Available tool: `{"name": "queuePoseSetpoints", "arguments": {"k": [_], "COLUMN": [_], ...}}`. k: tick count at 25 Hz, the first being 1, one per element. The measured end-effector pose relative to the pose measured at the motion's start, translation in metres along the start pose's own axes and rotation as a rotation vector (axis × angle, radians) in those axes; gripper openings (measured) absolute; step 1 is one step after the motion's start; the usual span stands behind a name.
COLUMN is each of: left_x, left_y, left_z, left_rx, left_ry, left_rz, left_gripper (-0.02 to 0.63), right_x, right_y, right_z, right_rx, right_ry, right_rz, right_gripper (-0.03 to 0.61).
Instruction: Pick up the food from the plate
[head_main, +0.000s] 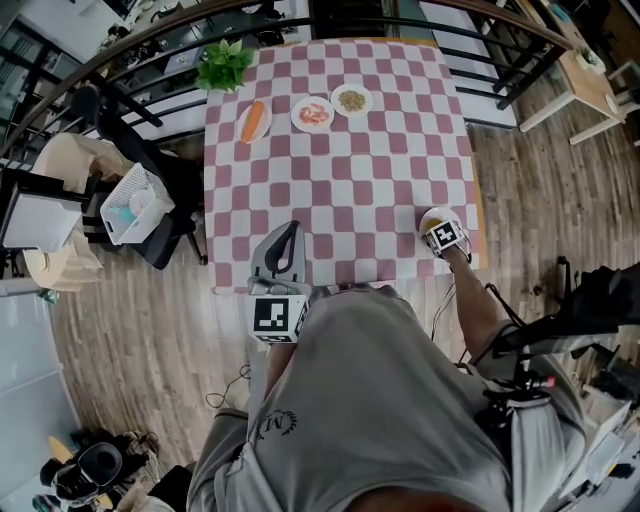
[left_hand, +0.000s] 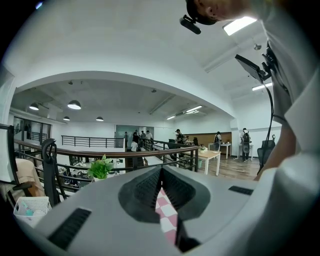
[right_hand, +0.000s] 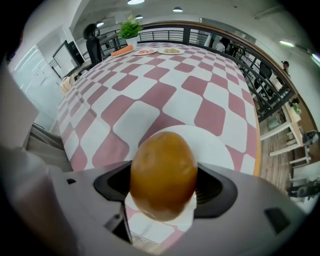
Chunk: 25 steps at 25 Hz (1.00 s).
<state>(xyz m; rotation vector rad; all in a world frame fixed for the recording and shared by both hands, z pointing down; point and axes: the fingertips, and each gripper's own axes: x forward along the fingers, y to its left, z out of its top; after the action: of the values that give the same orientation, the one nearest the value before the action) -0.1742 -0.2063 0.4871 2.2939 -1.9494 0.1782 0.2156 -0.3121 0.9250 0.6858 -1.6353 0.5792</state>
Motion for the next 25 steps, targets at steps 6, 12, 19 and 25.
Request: {"name": "queuePoseSetpoints", "arguments": {"k": [6,12,19,25], "left_x": [-0.001,0.003,0.023,0.041], "left_y": [0.002,0.012,0.023,0.034], "left_z": [-0.002,-0.001,0.009,0.024], "left_rx": [0.000,-0.020,0.002,0.036], "left_ry": [-0.005,-0.030,-0.045,-0.058], "left_rz": [0.000,0.009,-0.026,-0.077], "left_gripper": [0.009,0.010,0.009,0.009], "right_x": [-0.005,-0.043,-0.129,-0.249], "right_y": [-0.008,-0.018,-0.005,0.036], "right_z": [-0.001,0.047,0.138,0.219], "right_rx": [0.081,0.138,0.173,0.097], "right_ry": [-0.028,-0.201,-0.499,-0.818], "right_rz": [-0.063,-0.133,-0.116,-0.089], "right_gripper": [0.350,0.350,0.350,0.351]}}
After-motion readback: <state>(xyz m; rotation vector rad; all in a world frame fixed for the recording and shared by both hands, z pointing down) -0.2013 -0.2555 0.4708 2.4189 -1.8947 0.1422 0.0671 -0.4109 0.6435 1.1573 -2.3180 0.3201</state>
